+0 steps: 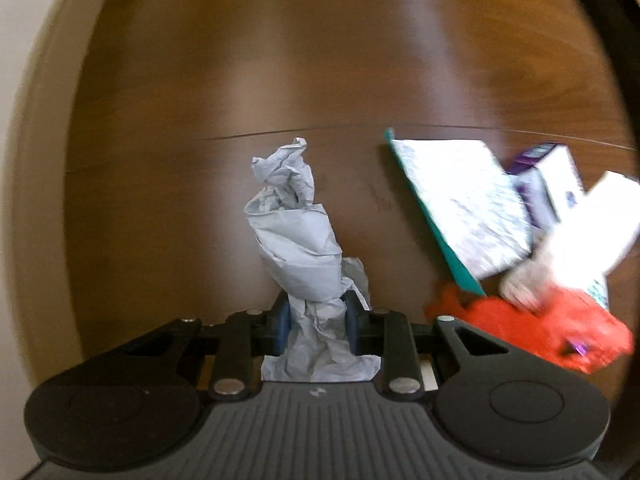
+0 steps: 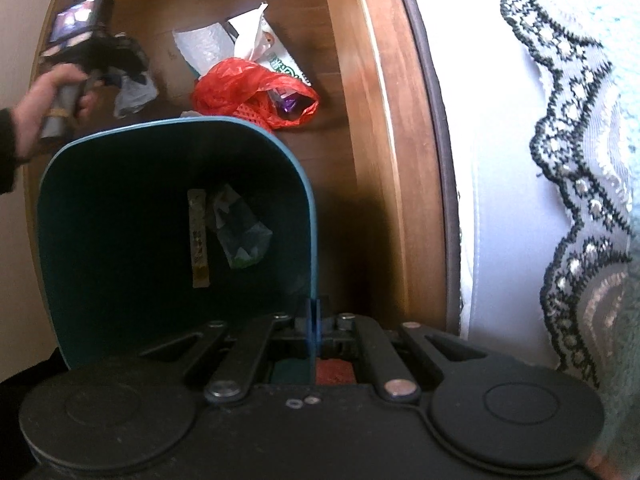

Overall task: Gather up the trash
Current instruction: 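Drop the grey paper into the bin by opening the left tool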

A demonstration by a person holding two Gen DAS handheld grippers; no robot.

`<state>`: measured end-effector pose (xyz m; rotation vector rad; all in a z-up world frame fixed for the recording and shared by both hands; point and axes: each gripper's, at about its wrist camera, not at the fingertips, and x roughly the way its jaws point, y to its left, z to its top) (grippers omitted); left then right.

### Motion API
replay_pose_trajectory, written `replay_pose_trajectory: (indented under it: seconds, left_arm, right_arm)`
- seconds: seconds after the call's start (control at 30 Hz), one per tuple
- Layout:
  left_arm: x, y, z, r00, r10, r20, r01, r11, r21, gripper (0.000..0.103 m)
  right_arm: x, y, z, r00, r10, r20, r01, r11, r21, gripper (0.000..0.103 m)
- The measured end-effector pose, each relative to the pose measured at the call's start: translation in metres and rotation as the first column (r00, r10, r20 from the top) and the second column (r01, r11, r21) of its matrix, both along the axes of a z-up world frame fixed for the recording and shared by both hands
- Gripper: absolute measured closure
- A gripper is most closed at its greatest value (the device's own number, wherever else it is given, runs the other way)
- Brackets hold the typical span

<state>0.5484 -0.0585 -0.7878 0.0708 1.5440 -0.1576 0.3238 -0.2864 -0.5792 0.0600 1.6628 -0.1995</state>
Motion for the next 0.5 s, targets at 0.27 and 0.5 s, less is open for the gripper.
replay_pose_trajectory:
  seconds: [0.27, 0.5]
  left_arm:
    - [-0.053, 0.018, 0.156, 0.987, -0.127, 0.096, 0.136, 0.986, -0.097, 0.077]
    - [-0.123, 0.009, 0.271, 0.959, -0.256, 0.117, 0.275, 0.942, -0.193, 0.077]
  right_arm:
    - [0.014, 0.003, 0.001, 0.992, 0.113, 0.057, -0.112, 0.993, -0.025, 0.102]
    - [0.017, 0.012, 0.006, 0.981, 0.18, 0.068, -0.177, 0.983, -0.035, 0.102]
